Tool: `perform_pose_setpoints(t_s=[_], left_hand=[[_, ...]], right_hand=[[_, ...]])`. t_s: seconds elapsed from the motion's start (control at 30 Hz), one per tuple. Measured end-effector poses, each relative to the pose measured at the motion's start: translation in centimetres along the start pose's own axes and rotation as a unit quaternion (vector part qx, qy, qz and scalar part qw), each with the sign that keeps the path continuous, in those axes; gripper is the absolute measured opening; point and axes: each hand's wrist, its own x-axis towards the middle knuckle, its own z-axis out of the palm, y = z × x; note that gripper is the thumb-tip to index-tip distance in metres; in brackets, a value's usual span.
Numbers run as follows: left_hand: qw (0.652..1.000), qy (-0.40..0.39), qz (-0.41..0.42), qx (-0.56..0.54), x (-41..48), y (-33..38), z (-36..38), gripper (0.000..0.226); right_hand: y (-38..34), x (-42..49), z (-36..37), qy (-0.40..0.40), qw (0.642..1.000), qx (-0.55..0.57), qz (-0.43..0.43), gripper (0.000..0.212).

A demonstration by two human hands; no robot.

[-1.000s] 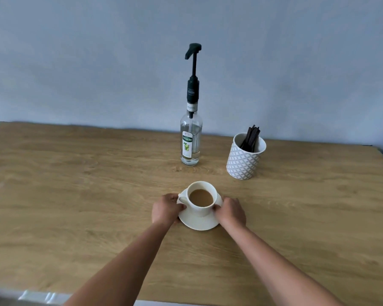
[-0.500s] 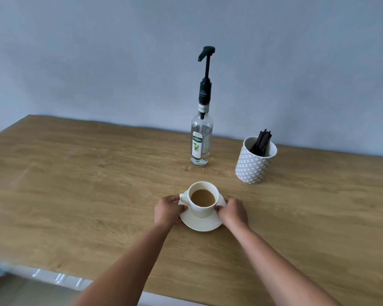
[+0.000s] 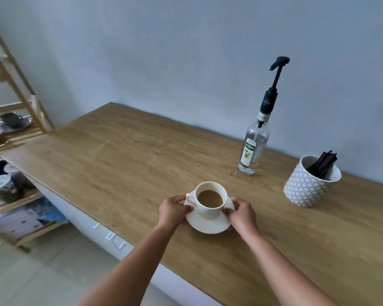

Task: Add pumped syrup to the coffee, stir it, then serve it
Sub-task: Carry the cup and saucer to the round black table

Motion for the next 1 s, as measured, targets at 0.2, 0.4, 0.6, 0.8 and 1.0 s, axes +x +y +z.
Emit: perform_pose_setpoints(t_s=[0.2, 0.4, 0.6, 0.8, 1.0], left_hand=[[0.995, 0.068, -0.019, -0.07, -1.6, -1.4, -5.8, 0.045], [0.983, 0.134, -0.032, -0.125, -3.6, -3.6, -12.9, 0.042], [0.965, 0.193, -0.037, -0.173, -6.1, -6.7, -21.0, 0.043], [0.943, 0.258, -0.037, -0.205, -10.5, -10.2, -31.0, 0.038], [0.927, 0.298, -0.032, -0.223, -16.2, -14.8, -41.1, 0.033]], right_hand=[[-2.7, -1.1, 4.8, -0.083, 0.994, 0.017, -0.063, 0.04], [-5.8, -3.7, 10.7, -0.149, 0.98, 0.0, -0.128, 0.029], [-9.4, -7.9, 17.5, -0.215, 0.958, -0.017, -0.189, 0.015], [-13.3, -15.1, 25.3, -0.291, 0.931, -0.003, -0.221, 0.022], [-16.2, -23.9, 33.5, -0.351, 0.899, -0.011, -0.262, 0.022]])
